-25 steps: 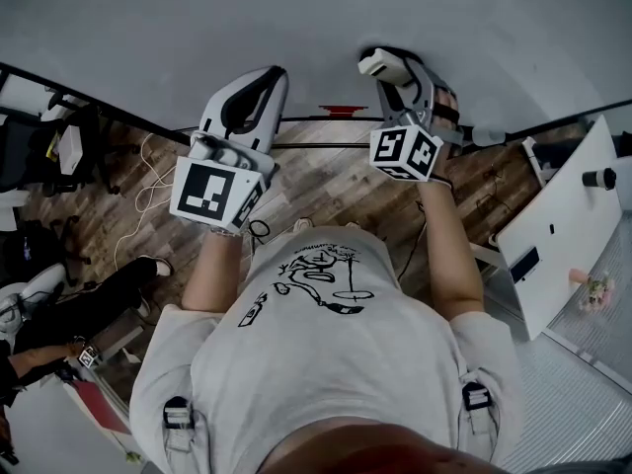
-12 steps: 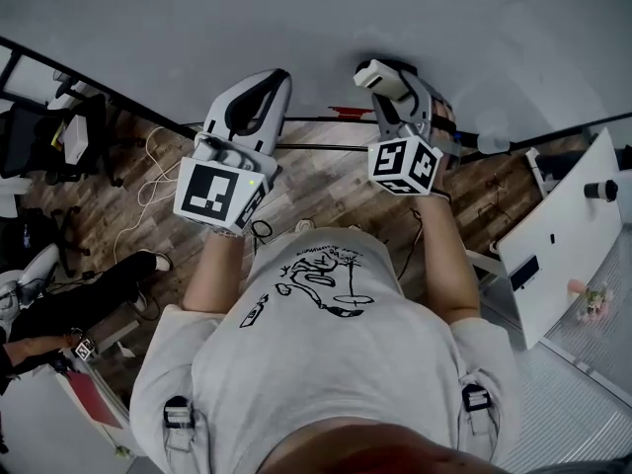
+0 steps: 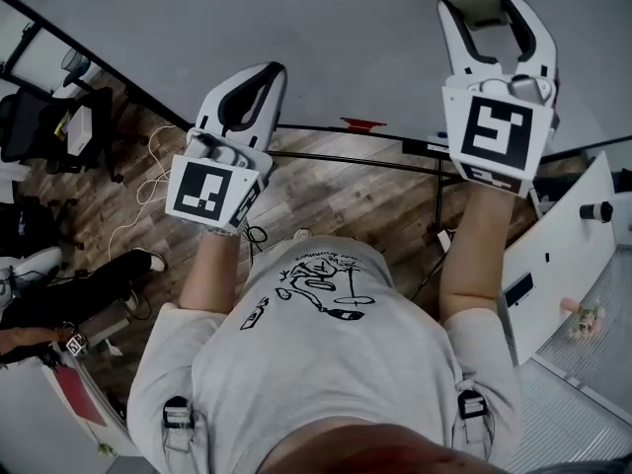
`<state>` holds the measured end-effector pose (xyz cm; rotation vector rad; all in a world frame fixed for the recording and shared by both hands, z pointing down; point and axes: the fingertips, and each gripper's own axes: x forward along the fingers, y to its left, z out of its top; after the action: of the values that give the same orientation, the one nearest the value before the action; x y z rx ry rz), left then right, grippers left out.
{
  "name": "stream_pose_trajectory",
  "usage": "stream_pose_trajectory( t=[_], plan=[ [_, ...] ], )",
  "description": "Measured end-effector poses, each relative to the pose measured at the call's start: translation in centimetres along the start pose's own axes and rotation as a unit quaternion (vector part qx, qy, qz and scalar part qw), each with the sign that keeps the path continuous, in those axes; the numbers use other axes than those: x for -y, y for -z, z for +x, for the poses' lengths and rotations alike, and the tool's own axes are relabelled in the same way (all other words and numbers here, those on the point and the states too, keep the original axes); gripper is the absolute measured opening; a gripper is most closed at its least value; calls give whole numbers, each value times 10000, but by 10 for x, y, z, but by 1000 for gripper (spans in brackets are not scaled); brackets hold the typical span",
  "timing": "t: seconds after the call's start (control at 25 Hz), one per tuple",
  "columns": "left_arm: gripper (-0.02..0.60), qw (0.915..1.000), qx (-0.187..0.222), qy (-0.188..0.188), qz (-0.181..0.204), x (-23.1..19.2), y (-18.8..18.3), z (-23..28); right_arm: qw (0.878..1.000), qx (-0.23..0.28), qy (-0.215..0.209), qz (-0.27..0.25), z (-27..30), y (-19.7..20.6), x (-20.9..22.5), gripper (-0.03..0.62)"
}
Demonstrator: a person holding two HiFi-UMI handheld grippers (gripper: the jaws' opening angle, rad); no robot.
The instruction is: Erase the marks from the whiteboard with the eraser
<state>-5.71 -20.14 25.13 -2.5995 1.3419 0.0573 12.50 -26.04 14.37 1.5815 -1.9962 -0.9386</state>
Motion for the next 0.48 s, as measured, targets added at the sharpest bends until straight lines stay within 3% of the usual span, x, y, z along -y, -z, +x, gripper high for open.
stream_pose_trajectory(
  t=[0.32,0.48],
  plan=[
    [31,9999,41,-133,26,-20,-4,-15,9986,-471,90,-207,25,-10,3,258],
    [31,9999,22,-138,3,-24,-1,-19,9980,-545,-80,-312,33,-15,-18,258]
  ],
)
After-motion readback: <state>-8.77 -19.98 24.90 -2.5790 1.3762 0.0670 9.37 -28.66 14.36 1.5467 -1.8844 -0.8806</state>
